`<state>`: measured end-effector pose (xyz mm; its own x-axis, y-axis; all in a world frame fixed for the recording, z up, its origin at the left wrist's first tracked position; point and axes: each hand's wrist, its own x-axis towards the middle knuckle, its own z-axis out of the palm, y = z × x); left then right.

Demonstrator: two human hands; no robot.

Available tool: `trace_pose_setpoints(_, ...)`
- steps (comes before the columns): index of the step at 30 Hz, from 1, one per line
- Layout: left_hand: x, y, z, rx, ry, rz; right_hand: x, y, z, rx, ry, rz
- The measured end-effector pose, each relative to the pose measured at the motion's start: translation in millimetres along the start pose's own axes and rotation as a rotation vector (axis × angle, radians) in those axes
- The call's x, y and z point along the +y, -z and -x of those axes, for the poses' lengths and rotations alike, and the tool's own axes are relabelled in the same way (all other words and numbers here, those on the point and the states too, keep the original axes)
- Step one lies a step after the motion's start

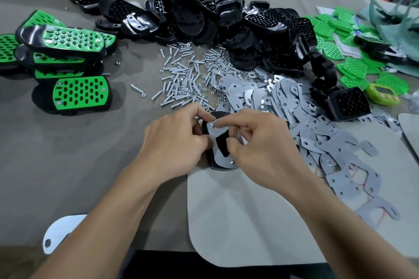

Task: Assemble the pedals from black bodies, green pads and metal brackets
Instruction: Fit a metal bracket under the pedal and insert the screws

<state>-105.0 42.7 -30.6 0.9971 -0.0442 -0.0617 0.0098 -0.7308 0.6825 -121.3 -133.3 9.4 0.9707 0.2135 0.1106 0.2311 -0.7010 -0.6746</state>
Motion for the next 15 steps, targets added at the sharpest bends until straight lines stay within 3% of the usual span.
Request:
trace_pose_setpoints(10,0.7,0.8,0.1,-0.006,0.005,0.007,-1.2,-3.8,4.2,0.050,-0.033,-0.035)
trace_pose_setpoints(15,1.6,0.1,0.7,0.001,0.002,0.011,-0.3,-6.3,7.2,-0.004,-0.039,-0.075)
